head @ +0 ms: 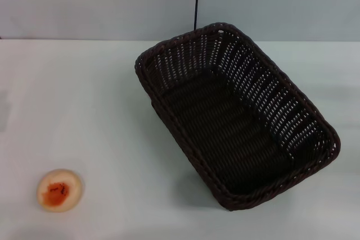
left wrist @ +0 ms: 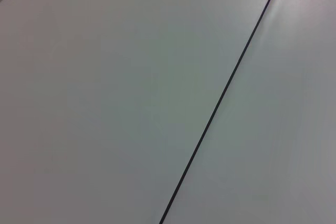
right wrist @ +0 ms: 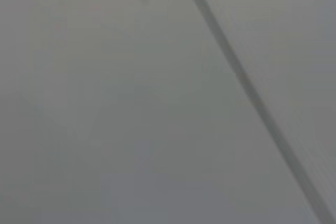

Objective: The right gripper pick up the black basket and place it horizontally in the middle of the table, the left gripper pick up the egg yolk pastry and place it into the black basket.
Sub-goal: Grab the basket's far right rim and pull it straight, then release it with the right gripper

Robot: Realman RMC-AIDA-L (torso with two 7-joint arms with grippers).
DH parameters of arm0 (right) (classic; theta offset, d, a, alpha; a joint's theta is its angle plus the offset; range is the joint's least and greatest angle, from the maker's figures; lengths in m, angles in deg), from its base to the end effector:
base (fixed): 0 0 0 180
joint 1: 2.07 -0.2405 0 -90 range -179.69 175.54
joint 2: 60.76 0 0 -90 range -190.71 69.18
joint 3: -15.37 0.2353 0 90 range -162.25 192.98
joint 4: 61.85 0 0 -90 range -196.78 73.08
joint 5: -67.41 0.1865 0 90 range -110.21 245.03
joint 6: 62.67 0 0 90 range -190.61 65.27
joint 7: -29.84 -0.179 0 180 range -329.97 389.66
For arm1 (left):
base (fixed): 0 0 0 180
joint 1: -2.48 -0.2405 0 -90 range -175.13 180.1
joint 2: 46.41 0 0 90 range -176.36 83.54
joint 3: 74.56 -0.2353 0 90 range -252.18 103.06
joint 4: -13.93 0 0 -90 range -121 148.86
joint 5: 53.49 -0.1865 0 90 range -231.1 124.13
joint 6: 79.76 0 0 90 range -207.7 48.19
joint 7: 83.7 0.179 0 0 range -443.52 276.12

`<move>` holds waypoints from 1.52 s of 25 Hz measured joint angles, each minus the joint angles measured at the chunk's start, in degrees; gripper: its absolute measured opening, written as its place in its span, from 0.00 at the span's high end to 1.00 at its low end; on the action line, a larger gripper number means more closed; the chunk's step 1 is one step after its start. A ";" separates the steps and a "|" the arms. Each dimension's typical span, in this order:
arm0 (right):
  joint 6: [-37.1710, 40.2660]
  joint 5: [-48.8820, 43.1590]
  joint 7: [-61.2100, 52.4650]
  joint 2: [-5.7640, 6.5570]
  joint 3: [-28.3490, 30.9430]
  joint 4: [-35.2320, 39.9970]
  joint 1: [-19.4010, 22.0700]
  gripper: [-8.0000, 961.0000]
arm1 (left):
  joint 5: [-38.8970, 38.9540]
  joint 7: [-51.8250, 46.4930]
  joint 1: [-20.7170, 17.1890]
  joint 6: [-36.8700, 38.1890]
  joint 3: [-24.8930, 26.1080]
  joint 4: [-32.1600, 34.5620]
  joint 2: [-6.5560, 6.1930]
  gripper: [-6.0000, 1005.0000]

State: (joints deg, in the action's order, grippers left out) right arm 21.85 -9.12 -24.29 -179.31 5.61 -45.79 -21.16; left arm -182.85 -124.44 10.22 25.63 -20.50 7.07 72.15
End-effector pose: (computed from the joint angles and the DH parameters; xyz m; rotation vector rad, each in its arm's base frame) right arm 0.3166 0.3075 0.0975 -1.4635 0.7103 1.1394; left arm -0.3057 0.2229 0.0986 -1.1488 -0.5552 -1.3472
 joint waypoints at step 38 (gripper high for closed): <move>24.88 -72.58 -72.60 2.28 -38.59 57.09 -20.71 0.17 | -0.01 -1.62 -0.69 -2.24 -3.42 0.13 0.18 0.19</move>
State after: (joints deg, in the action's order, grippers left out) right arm 46.73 -81.70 -96.89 -177.03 -32.98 11.31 -41.87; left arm -182.86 -126.06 9.53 23.39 -23.92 7.20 72.33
